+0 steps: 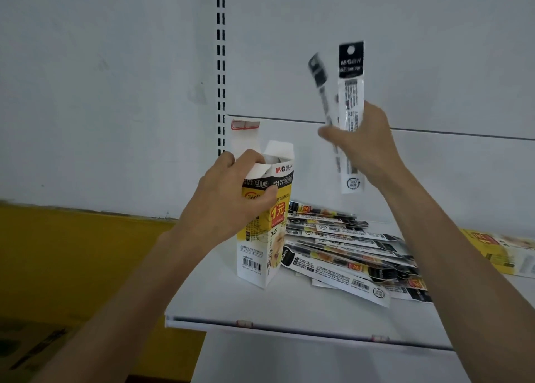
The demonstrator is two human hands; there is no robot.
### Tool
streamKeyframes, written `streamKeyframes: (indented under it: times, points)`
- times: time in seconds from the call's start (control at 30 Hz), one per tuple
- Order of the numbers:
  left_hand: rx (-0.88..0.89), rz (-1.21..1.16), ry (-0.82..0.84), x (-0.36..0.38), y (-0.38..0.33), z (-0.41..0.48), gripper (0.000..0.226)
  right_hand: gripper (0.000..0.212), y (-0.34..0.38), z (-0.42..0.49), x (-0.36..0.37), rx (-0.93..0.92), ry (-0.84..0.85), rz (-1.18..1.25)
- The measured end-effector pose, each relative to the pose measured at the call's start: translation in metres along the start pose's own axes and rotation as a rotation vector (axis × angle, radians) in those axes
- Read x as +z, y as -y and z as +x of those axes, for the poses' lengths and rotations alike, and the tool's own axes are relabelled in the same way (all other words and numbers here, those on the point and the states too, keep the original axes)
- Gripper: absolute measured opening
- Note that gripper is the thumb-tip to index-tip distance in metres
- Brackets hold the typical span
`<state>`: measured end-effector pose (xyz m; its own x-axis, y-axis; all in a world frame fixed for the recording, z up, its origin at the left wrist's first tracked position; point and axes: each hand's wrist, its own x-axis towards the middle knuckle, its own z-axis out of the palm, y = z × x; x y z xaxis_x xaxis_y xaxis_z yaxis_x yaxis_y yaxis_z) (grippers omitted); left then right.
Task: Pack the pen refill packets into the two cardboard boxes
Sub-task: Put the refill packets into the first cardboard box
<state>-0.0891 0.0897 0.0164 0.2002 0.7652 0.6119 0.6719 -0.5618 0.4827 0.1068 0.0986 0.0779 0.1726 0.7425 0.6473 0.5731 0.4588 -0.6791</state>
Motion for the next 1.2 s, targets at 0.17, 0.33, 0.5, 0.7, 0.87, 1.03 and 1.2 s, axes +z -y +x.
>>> streamKeyframes:
  times: [0.17, 0.33, 0.5, 0.7, 0.87, 1.03, 1.2]
  points:
    - [0.01, -0.027, 0.075, -0.003, 0.001, 0.003, 0.043, 0.037, 0.026, 0.001, 0.007, -0.001, -0.181, 0.298]
    - [0.032, -0.051, 0.137, -0.007, 0.0, 0.006, 0.049, 0.035, 0.044, 0.009, 0.019, 0.027, -0.168, 0.332]
    - [0.104, -0.09, 0.225, -0.012, 0.001, 0.009, 0.042, 0.029, 0.044, 0.012, 0.032, 0.024, -0.183, 0.315]
    - [0.172, -0.048, 0.201, -0.009, 0.003, 0.008, 0.028, 0.026, 0.041, 0.01, 0.034, 0.034, -0.226, 0.47]
    - [0.177, -0.026, 0.153, -0.009, 0.006, 0.008, 0.025, 0.036, 0.039, -0.002, 0.053, -0.101, -0.021, 0.251]
    - [0.134, -0.026, 0.078, -0.003, 0.01, 0.005, 0.029, 0.029, 0.027, -0.01, 0.063, -0.08, 0.208, 0.072]
    - [0.12, -0.024, 0.091, -0.002, 0.01, 0.005, 0.038, 0.038, 0.024, -0.01, 0.055, -0.048, 0.033, 0.068]
